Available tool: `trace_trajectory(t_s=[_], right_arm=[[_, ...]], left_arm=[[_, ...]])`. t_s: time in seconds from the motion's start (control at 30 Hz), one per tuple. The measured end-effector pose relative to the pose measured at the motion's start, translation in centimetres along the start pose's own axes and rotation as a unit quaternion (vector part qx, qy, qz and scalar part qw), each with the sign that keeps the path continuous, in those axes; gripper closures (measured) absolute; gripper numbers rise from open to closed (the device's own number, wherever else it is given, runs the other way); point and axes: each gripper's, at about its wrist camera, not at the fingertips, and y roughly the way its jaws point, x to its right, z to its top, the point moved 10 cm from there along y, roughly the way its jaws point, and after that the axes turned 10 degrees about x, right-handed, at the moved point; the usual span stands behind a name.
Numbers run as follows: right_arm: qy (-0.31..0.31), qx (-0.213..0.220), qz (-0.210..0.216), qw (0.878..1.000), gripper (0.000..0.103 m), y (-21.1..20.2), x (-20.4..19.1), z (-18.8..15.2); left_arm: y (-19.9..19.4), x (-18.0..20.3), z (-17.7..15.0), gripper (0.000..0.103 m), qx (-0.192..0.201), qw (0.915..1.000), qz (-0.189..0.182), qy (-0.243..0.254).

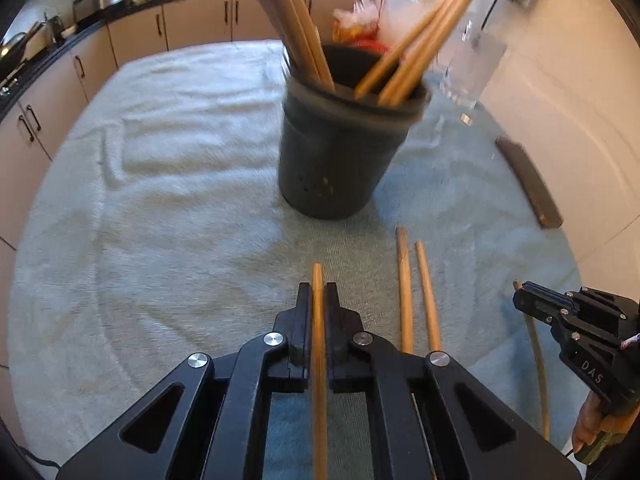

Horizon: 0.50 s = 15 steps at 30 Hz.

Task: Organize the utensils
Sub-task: 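Lift both held chopsticks upright and carry them toward the black cup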

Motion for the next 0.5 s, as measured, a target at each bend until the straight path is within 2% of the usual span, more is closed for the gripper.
trace_trajectory(t_s=[0.23, 0.5], right_arm=[[-0.003, 0.095, 0.017, 0.995, 0.096, -6.0, -1.7, 3.7], [-0.009, 0.169, 0.044, 0.985, 0.096, -12.3, -4.8, 4.6]], left_arm=[[-7.5, 0.1, 2.1, 0.098, 0.089, 0.9958, -0.015, -0.014], [-15.9, 1.2, 2.3, 0.098, 0.177, 0.9838, -0.024, -0.012]])
